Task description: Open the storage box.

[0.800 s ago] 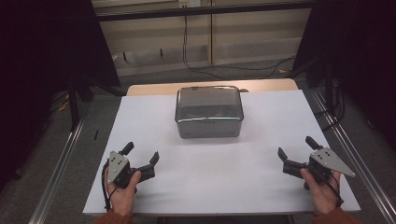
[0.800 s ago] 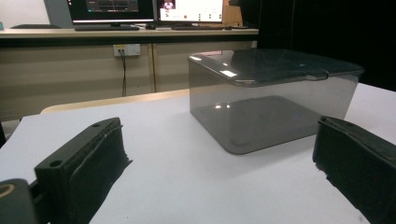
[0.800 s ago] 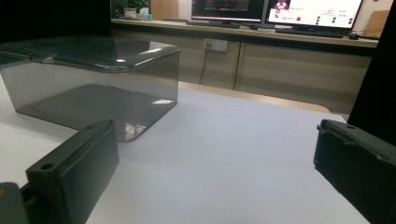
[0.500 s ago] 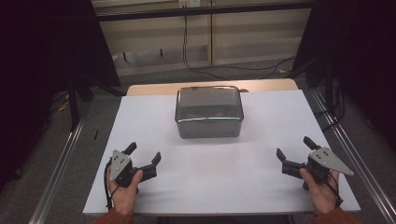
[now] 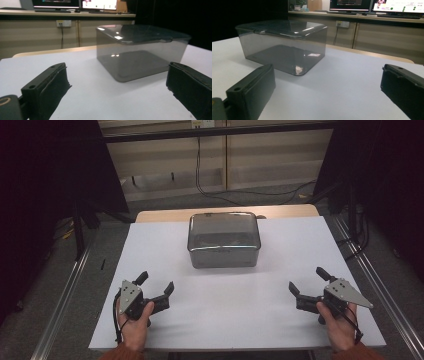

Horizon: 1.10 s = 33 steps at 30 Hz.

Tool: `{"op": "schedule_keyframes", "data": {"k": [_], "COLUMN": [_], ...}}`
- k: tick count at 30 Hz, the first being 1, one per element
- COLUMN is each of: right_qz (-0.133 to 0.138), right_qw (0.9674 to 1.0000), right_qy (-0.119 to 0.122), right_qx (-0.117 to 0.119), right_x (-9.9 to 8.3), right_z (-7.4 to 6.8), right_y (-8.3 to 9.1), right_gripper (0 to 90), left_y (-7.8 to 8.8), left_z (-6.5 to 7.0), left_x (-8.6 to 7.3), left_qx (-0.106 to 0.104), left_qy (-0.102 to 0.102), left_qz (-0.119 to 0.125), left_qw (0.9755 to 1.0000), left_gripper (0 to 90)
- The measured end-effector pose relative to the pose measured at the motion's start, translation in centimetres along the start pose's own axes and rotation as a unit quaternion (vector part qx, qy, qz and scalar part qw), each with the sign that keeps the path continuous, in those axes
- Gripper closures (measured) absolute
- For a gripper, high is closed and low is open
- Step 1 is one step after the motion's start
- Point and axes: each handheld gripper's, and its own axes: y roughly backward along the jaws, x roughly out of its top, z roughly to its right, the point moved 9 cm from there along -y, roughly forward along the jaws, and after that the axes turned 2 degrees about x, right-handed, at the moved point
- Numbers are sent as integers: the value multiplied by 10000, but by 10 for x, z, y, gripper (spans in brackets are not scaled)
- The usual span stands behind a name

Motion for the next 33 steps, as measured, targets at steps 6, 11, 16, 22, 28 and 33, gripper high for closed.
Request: {"op": "schedule_keyframes", "data": {"k": [6,11,16,22,28,33], "right_qz": [-36,-101,-120,-129,-60,8], "right_qw": [10000,9997,9995,9986,9985,9977], "right_qy": [-21,27,14,-91,-25,48], "right_qx": [56,202,303,500,543,680], "right_x": [-1,-2,-1,6,12,24], "right_z": [-6,-14,-21,-33,-38,-45], "right_y": [-9,-20,-26,-43,-51,-60], "right_gripper": [0,0,0,3,4,0], "left_y": [-1,-3,0,-1,-2,-3], "left_z": [0,1,-2,-6,-4,-2], "left_x": [-1,-2,0,-2,-4,-3], "left_qx": [-2,26,127,205,143,115], "left_qy": [59,23,-31,61,5,-30], "left_qz": [-13,-36,53,-9,-88,-78], "left_qw": [10000,10000,9999,9998,9999,9999], "left_gripper": [37,37,35,32,32,32]}}
